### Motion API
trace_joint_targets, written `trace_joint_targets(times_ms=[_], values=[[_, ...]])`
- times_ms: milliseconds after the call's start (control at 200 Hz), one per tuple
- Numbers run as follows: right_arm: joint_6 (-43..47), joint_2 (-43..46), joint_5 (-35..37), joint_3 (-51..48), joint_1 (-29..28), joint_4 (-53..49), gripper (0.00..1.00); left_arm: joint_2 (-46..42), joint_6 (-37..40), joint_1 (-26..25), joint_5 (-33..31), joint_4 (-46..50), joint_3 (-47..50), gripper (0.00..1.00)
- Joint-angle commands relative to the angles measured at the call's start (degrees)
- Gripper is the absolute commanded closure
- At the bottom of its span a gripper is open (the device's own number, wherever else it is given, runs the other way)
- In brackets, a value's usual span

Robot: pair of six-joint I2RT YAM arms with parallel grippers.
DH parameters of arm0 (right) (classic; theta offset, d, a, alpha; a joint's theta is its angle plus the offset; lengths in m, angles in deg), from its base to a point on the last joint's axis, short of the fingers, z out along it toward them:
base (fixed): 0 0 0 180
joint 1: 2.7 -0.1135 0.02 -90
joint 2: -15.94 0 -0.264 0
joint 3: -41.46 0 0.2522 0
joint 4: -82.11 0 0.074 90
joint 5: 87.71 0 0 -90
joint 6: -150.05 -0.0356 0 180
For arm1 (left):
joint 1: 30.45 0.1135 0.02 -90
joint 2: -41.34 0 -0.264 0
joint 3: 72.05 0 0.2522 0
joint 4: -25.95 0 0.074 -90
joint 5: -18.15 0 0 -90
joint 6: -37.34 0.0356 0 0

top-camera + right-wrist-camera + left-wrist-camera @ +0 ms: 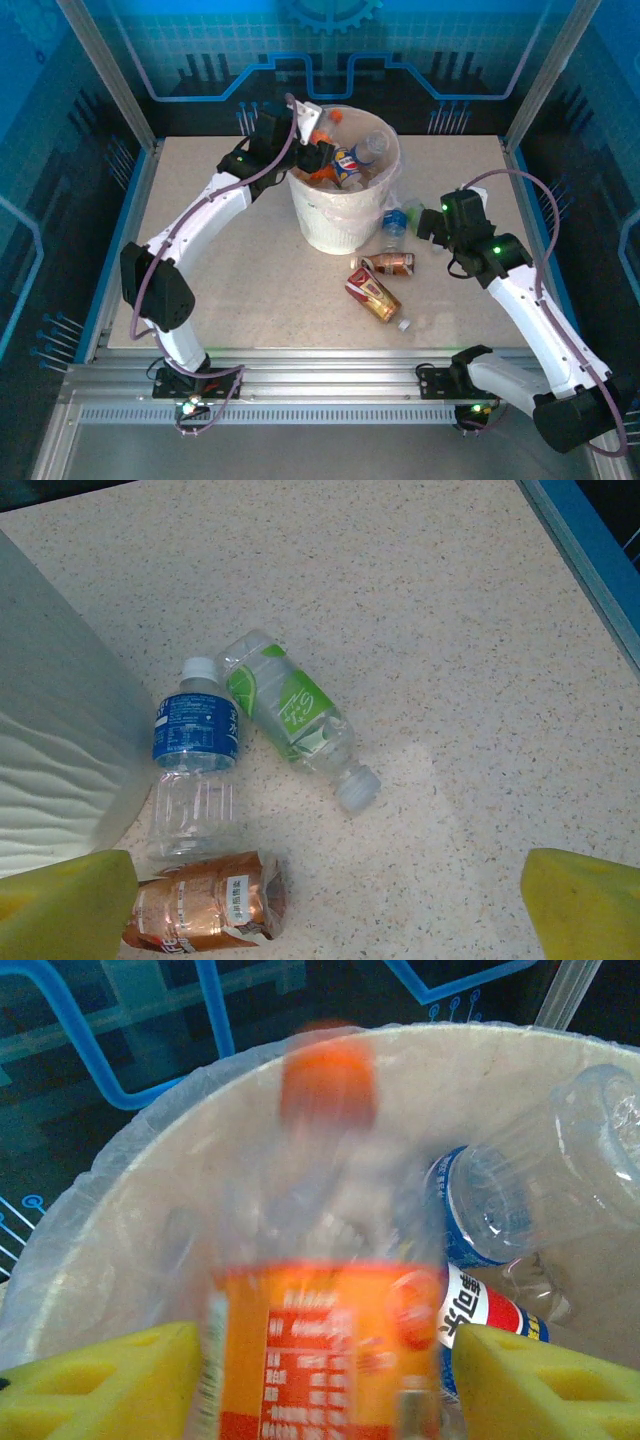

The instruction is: Put the plastic bottles in the bin

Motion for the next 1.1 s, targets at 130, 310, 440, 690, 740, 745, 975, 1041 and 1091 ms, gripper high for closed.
trace_joint_targets(times_ms=[130, 310, 440, 690, 740, 745, 975, 1041, 1091], values=[[-0.4, 0.7, -1.1, 0.4, -0.7, -0.9, 0.0, 1.2, 1.1, 0.2, 0.3, 1.8, -2.2, 0.24], [0.8, 0.7, -2.9, 0.7, -0.8, -0.8, 0.0, 1.1, 1.0, 0.2, 0.5, 2.3, -3.2, 0.19], [2.3, 0.9, -3.8, 0.7, -2.1, -1.4, 0.0, -0.2, 0.5, 0.1, 1.0, 2.9, -3.9, 0.12], [4.3, 2.0, -2.2, 1.3, -7.8, -5.0, 0.0, -7.8, -3.0, 0.0, 2.7, 1.3, 0.2, 0.01], [4.5, 1.9, -2.2, 1.6, -9.3, -5.9, 0.0, -10.1, -4.1, 0.1, 2.8, 0.2, 2.2, 0.01], [4.5, 1.9, -2.2, 1.6, -9.4, -6.0, 0.0, -10.3, -4.2, 0.1, 2.8, 0.1, 2.4, 0.01], [4.0, 0.3, -1.8, 2.3, -17.1, -10.2, 0.0, -22.0, -10.4, 0.1, 0.8, -6.7, 16.2, 0.01], [4.0, -0.5, -1.9, 2.1, -19.1, -10.7, 0.01, -25.4, -12.6, 0.1, -0.3, -10.1, 21.3, 0.01], [4.1, -1.4, -2.5, 2.1, -20.5, -10.9, 0.0, -27.7, -14.4, 0.1, -1.2, -12.3, 25.0, 0.01]])
